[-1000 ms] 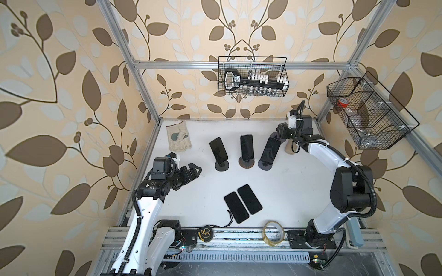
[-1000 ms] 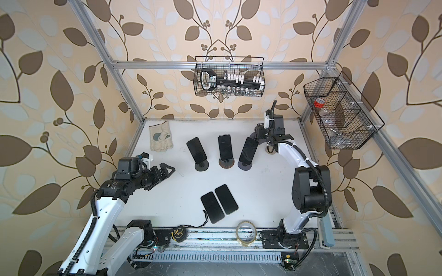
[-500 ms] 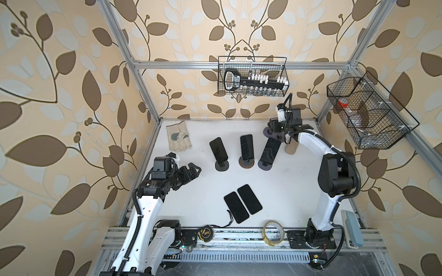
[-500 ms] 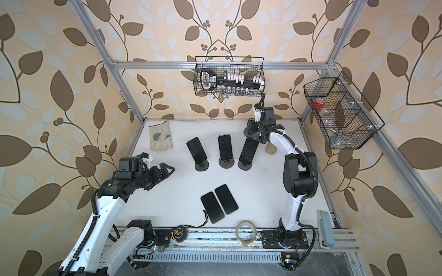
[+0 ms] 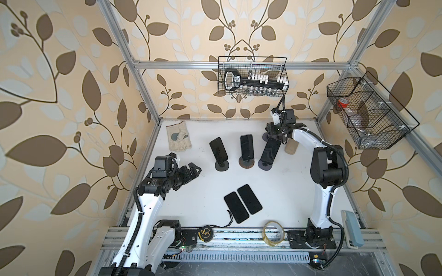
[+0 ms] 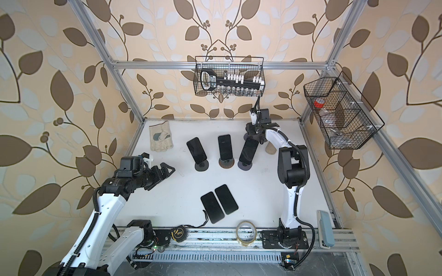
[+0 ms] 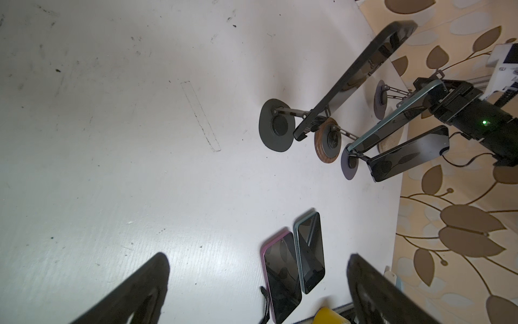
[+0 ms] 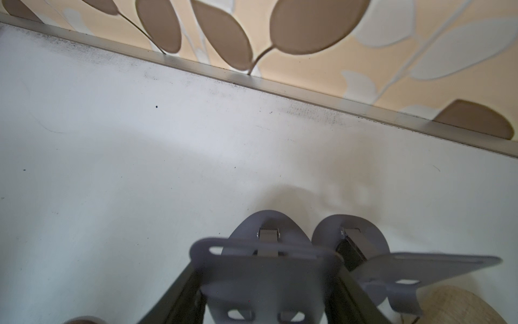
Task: Remove the phone from the phone stand
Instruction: Place the phone stand at the top-center of the table.
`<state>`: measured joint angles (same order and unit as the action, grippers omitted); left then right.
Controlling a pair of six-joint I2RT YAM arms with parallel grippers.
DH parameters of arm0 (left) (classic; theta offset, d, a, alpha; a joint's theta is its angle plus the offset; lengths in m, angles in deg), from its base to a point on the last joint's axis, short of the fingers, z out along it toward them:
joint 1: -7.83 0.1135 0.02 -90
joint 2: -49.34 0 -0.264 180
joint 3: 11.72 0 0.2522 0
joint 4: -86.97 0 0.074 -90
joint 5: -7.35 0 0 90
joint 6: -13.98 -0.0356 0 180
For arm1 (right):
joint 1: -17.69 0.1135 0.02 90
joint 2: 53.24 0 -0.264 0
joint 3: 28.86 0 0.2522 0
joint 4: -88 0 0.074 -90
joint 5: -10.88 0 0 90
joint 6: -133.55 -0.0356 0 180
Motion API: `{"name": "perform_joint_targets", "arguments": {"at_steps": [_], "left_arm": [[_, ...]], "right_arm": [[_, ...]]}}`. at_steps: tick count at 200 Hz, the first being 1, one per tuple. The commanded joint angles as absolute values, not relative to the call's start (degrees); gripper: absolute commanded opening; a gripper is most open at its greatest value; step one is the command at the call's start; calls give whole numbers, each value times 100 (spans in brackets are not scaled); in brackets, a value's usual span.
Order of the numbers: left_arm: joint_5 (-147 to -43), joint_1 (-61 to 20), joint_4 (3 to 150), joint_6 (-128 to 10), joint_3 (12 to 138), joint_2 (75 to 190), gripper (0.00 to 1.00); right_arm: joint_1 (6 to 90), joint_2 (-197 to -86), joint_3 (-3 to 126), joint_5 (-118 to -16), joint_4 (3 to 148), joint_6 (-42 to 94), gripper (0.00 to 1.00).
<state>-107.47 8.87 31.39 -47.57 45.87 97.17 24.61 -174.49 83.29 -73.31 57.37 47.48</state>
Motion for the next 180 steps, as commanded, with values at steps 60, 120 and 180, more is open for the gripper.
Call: {"name": "perform_joint_targets", "arguments": {"at_steps": [60,120,180], "left_arm": [[-10675,834,3142,-4765,4598,9770,99],[-10673,833,3137,-4763,4590,9773,99],[-10653,835,3142,-4759,4590,9841,99]], "right_arm": [[2618,-17966,8744,-7516,5473,4979,50],[2553,-17841,8517,-7540,5620,4832,66],[2490,-17232,7936,-7666,6189,4439,74]]}}
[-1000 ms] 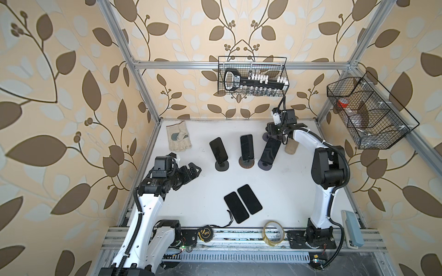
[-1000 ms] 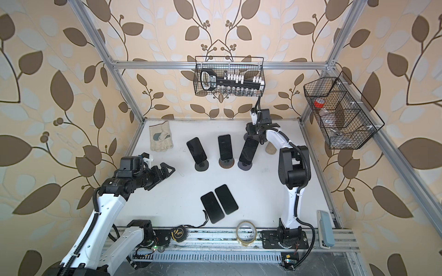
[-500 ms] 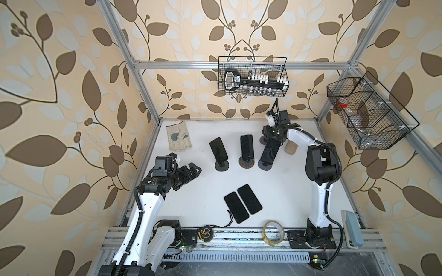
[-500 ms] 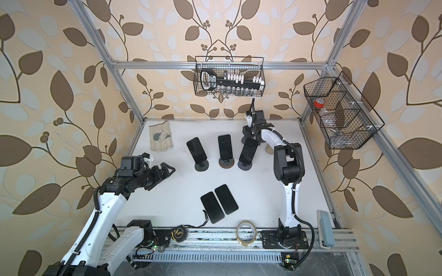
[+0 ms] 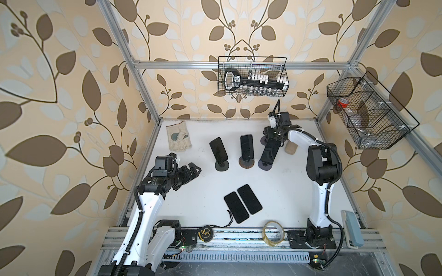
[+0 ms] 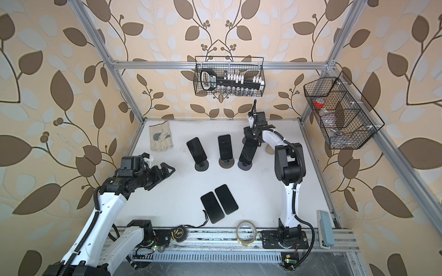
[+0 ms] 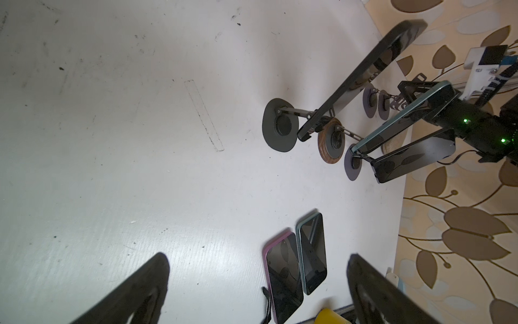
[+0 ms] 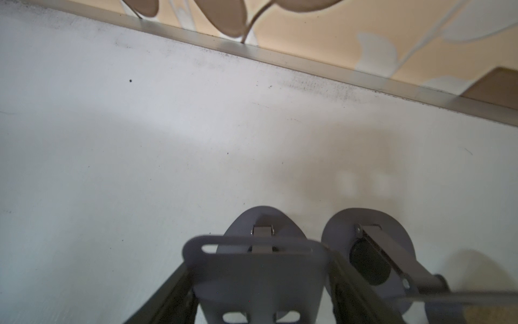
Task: Remove the phone from the phone stand
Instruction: Place the phone stand at the top-center of the table.
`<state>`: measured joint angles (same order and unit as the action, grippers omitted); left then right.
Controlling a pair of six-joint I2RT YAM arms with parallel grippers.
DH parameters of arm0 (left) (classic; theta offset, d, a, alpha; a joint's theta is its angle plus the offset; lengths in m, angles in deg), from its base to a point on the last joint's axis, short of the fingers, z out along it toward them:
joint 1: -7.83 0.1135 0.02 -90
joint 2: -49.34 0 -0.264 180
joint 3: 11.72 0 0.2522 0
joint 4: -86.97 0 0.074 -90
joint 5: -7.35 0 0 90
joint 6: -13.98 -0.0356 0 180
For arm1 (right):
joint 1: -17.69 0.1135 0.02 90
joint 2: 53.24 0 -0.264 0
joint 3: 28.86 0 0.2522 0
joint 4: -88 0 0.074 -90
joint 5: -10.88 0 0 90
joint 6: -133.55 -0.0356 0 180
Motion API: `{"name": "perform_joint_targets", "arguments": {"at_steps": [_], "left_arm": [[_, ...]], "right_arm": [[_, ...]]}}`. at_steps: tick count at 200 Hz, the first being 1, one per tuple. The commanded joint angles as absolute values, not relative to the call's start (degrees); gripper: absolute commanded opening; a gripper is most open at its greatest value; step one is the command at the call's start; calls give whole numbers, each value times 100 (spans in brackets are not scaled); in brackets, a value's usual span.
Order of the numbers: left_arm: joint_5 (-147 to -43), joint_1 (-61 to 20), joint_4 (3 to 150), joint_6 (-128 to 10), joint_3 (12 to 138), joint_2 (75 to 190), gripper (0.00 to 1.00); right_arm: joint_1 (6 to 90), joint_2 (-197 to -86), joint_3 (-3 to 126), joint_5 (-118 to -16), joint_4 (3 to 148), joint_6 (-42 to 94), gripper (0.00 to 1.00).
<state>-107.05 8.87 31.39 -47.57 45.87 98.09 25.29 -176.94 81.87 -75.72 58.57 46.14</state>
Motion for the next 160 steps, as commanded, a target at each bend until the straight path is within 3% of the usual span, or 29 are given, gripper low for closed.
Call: {"name": "perform_joint_targets", "arguments": {"at_steps": [1,95,160], "left_arm": [[-10654,831,3144,-4757,4589,9839,99],[-10713,830,3155,-4753,4590,9834,99],[-10471,833,3076,-4816,4710,10033,99]], "right_arm": [[2490,-17224,7924,-7666,6204,4432,75],[2248,-16616,7563,-7380,6399,3627,85],[1989,-15448,6695,-7608,6392,2449,91]]}}
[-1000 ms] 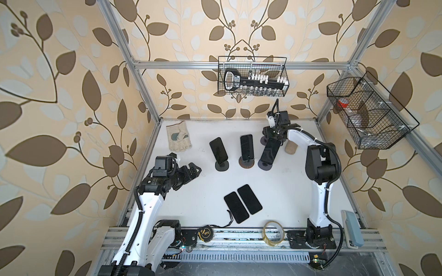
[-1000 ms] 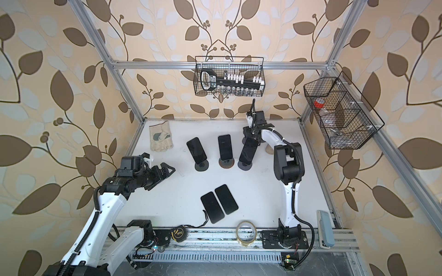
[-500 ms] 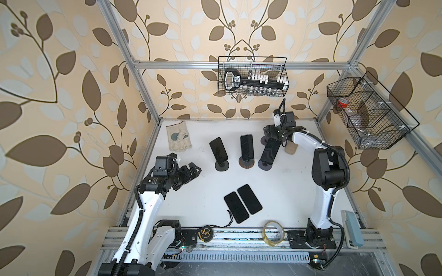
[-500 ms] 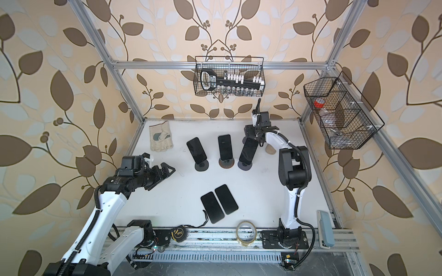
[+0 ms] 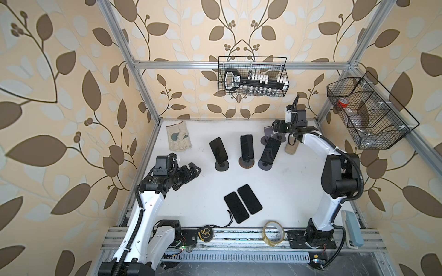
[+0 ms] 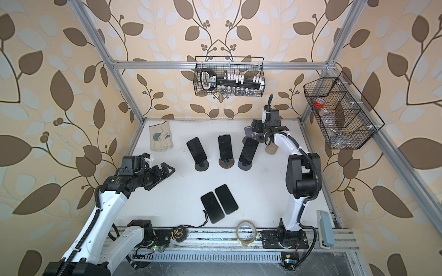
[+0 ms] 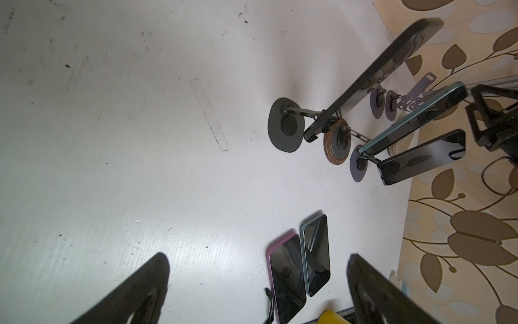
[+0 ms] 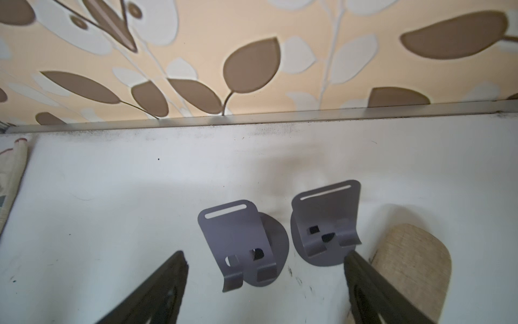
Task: Remove the phone from the phone stand
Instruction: Place the phone stand at the top-center of the table, then remove the phone from the phone stand.
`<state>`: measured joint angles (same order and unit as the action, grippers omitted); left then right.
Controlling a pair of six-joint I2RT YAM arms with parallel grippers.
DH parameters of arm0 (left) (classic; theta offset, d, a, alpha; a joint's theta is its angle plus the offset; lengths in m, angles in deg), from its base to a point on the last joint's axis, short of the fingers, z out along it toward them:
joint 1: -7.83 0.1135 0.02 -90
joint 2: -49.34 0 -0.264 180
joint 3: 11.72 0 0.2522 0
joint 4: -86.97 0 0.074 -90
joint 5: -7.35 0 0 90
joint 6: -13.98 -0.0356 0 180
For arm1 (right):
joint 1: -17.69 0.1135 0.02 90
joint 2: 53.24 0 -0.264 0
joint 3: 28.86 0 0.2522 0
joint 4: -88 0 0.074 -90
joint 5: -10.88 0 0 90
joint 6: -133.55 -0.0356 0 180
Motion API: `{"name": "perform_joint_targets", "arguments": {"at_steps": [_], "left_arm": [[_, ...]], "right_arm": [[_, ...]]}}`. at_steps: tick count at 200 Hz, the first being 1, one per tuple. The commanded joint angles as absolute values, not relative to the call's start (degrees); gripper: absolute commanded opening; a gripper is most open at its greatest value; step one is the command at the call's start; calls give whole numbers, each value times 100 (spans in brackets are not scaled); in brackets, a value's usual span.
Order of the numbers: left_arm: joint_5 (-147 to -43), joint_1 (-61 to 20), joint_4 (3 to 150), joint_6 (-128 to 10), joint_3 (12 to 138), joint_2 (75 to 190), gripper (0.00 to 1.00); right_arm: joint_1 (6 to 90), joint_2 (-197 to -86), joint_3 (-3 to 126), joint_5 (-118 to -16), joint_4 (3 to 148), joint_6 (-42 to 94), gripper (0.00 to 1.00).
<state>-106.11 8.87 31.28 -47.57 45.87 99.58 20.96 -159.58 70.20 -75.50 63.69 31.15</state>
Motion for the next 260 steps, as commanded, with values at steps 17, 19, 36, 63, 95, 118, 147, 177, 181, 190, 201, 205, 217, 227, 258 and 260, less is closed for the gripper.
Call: {"name": "perform_joint_targets", "arguments": {"at_steps": [17,19,36,63,95,118,147,177,181,190,201,205,217,227,258,260], "left_arm": [[-10392,833,3067,-4824,4826,10059,99],[-10399,835,3067,-4833,4851,10062,99],[-10584,835,3109,-4972,5104,10118,99],[-10520,822,2985,-5222,5676,10401,99],[-10210,759,2807,-5178,6201,10879,99],[-9990,615,2866,-5034,6396,11109,99],[-9769,479,2892,-5022,6706,11259,99],[-9534,284,2758,-5281,6902,11244,99],[-9443,239,2729,-5320,6901,11226,99],[-9236,187,2684,-5369,6861,11193,99],[-9054,185,2627,-5361,6802,11168,99],[-8988,185,2603,-5354,6793,11165,99],[-8895,185,2567,-5330,6724,11156,99],[-8887,185,2528,-5274,6668,11179,99],[-9067,185,2308,-4959,6658,11250,99],[-9061,185,2321,-4966,6638,11239,99]], "right_arm": [[1727,-15125,6367,-7464,6496,1673,94],[1684,-15089,6326,-7428,6502,1573,93],[1410,-14788,5972,-7299,6548,842,94],[1350,-14311,5548,-7505,6365,307,94],[1486,-13753,4989,-7699,6130,155,95],[1774,-13228,4605,-8052,6166,163,95],[2261,-12636,4590,-8476,6081,676,94],[3142,-12293,4795,-8652,6074,1458,99],[3301,-12274,4802,-8722,6122,1526,100],[3682,-12228,4792,-8862,6305,1789,100],[4127,-12259,4842,-9038,6503,2229,100],[4271,-12291,4886,-9068,6555,2401,100],[4656,-12458,5049,-9027,6648,2804,100],[4887,-12656,5243,-8869,6642,3132,100],[5403,-13361,5987,-9352,6494,3647,100],[5437,-13400,6007,-9359,6538,3673,100]]}}
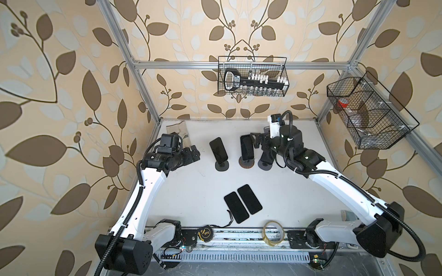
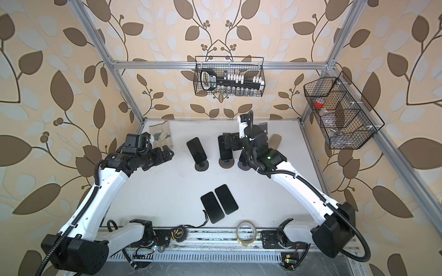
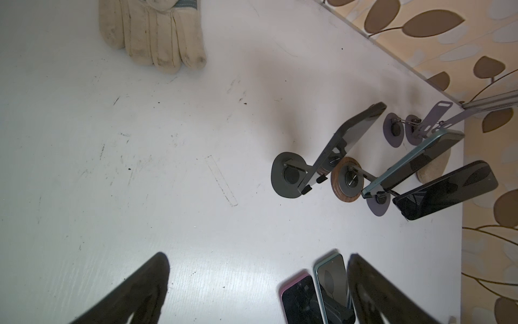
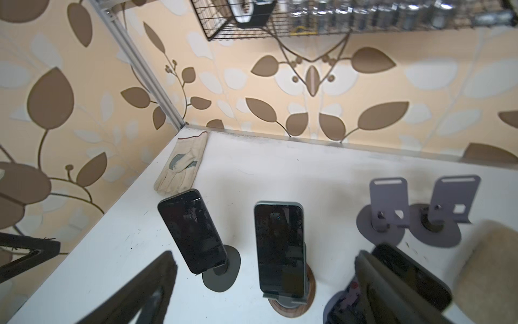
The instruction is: Remove the phone from the phone stand
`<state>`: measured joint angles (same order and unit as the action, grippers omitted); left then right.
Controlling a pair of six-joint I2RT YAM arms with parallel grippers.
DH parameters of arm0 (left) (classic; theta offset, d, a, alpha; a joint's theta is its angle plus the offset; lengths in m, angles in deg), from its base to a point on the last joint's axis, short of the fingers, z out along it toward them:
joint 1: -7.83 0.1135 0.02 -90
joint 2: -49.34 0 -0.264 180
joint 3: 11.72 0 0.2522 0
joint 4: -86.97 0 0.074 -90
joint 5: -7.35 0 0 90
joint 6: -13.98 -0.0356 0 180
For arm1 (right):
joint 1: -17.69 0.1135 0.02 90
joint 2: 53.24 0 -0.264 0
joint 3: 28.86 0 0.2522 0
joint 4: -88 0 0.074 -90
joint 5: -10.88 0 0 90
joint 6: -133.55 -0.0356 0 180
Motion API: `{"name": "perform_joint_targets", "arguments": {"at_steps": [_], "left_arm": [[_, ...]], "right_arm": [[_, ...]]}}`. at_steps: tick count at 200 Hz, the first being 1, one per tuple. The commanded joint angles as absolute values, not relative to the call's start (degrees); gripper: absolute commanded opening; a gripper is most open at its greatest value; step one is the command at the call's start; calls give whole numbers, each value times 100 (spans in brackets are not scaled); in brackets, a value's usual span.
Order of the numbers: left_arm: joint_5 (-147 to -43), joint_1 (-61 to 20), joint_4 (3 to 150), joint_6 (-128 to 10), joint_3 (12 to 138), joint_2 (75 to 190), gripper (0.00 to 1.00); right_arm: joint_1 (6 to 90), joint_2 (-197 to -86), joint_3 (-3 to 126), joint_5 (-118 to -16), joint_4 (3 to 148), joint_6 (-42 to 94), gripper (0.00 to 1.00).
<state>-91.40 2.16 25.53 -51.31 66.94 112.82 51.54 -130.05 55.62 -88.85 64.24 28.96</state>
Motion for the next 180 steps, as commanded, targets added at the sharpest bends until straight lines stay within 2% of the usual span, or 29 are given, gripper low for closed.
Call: {"name": "perform_joint_targets", "arguments": {"at_steps": [1,51,78,112,180], "left_arm": [[-9054,185,2329,-4966,6629,11233,99],[-8543,194,2446,-5057,6337,10914,99],[-8495,202,2509,-5080,6153,10767,99],[-8826,203,2545,-5115,5884,10753,99],[-8602,203,2469,-5198,5784,10604,99]], "right_arm": [[5445,-13418,6015,-9356,6559,3684,100],[5636,-14327,6459,-8507,7140,3545,100],[5849,-14814,6617,-8268,7226,3929,100],[6190,-15386,7054,-8308,6947,4215,100],[6207,-16437,7839,-8341,6698,3889,100]]}}
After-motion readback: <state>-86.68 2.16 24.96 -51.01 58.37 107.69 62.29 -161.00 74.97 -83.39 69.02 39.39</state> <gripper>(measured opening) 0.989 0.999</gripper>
